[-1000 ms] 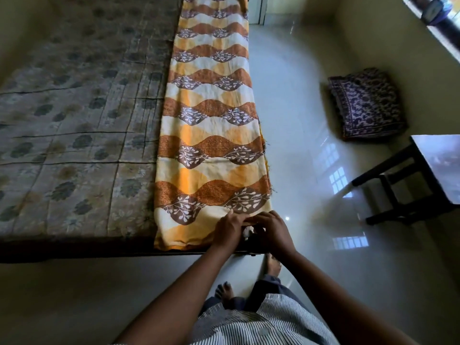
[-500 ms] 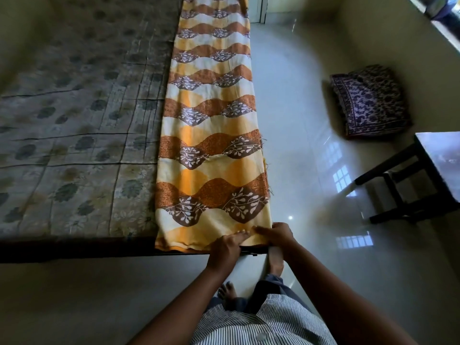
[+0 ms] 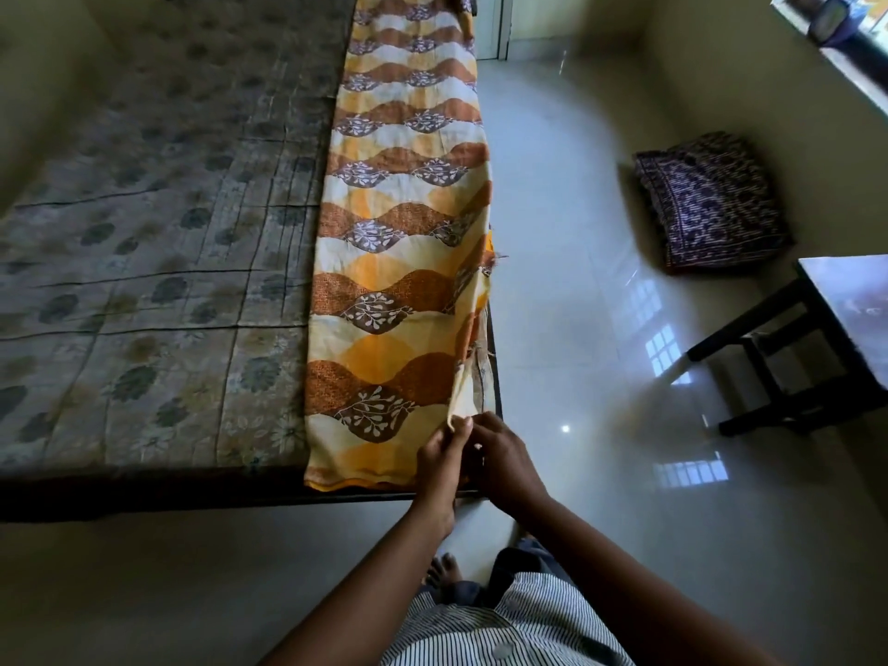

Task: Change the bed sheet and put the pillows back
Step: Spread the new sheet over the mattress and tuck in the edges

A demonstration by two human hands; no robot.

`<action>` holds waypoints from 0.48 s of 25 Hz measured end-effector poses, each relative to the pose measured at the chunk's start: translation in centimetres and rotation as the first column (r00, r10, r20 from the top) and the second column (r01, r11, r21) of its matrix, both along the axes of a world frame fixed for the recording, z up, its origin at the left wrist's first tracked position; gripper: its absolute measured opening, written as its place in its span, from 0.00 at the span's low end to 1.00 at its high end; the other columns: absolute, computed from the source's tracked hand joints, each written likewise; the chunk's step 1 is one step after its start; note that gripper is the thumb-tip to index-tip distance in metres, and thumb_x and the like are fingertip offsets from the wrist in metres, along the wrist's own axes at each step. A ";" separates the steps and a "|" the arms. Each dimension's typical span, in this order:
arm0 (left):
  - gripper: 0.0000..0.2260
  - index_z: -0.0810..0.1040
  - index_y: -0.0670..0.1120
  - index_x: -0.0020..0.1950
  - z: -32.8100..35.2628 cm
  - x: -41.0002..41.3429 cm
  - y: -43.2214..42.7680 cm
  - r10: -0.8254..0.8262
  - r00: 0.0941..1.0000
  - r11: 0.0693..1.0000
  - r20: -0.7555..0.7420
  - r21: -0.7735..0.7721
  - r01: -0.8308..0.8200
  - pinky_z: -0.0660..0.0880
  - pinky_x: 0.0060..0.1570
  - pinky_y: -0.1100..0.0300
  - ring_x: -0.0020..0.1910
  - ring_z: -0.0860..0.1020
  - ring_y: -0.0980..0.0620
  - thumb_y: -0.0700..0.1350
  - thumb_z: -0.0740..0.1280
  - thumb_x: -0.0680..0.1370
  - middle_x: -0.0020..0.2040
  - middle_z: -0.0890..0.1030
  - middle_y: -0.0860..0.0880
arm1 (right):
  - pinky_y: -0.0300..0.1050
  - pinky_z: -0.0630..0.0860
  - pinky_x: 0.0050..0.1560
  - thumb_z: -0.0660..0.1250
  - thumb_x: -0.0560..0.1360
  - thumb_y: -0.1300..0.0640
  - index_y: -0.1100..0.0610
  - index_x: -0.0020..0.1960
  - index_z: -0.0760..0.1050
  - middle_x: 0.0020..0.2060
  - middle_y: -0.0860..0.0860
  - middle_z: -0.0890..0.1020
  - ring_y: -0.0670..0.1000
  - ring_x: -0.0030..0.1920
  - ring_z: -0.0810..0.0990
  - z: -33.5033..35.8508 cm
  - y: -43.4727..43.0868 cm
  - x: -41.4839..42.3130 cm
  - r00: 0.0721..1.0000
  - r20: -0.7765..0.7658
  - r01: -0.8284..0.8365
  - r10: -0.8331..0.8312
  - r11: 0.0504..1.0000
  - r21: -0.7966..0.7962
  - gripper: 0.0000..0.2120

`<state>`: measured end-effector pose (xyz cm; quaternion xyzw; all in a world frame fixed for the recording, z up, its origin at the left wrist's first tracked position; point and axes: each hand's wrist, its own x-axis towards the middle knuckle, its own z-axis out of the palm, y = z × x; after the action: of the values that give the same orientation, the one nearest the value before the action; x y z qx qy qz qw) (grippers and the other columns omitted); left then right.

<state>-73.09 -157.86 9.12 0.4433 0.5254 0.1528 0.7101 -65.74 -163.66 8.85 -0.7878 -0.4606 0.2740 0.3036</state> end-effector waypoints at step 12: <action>0.10 0.74 0.41 0.55 -0.2 -2.0 0.5 0.357 0.918 0.895 0.175 -0.346 -0.282 0.79 0.42 0.58 0.44 0.78 0.47 0.44 0.57 0.81 0.47 0.79 0.42 | 0.42 0.81 0.46 0.64 0.76 0.60 0.56 0.61 0.75 0.49 0.52 0.83 0.49 0.47 0.84 0.2 -0.5 -0.2 0.440 -0.822 0.465 -0.363 0.875 -0.137 0.13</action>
<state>-75.07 -157.34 8.95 0.2107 0.5215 0.2337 0.7931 -65.91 -164.19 9.06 -0.6344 -0.0699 0.5025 0.5832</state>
